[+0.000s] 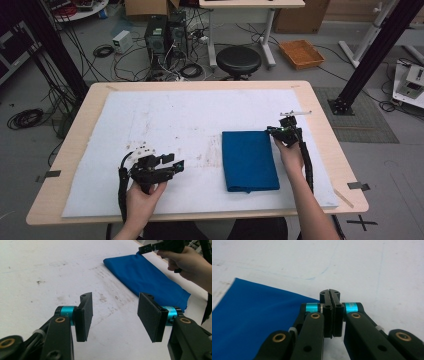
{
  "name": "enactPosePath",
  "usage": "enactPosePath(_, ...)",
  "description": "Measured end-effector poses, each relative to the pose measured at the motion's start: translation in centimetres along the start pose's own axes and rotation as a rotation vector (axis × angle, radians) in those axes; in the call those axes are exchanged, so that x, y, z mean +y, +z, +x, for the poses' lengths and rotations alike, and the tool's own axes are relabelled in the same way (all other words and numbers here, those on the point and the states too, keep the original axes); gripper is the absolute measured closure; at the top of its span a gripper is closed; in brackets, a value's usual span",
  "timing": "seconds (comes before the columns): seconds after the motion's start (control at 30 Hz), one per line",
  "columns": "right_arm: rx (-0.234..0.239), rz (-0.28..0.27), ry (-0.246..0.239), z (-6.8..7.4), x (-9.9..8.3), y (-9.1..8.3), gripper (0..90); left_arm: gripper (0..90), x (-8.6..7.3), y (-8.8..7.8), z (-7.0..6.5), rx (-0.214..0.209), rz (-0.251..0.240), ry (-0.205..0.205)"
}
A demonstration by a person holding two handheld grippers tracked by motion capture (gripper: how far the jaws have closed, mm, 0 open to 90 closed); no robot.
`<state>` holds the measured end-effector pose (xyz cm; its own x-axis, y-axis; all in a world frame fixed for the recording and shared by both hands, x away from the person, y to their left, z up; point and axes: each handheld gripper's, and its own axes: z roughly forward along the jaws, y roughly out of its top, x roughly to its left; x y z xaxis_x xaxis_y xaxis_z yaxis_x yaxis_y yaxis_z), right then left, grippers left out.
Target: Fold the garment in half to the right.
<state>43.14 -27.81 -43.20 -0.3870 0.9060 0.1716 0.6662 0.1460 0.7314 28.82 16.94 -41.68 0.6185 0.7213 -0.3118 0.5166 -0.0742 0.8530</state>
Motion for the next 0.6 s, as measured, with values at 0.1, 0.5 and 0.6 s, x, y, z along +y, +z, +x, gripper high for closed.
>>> enactPosePath(0.1, -0.019, -0.011, -0.009, -0.4, -0.1, -0.1, 90.0, 46.0, -0.1, -0.2, 0.3, 0.005, -0.003, -0.012)
enactPosePath(0.5, -0.041, -0.114, -0.043, -0.3, -0.3, -3.7, 58.1, 42.0, 1.4, -0.8, 1.3, 0.025, -0.028, 0.029)
enactPosePath(0.6, -0.001, -0.158, -0.044, -0.5, -0.6, -5.8, 50.4, 40.4, 2.7, -0.9, 1.7, 0.057, -0.047, 0.079)
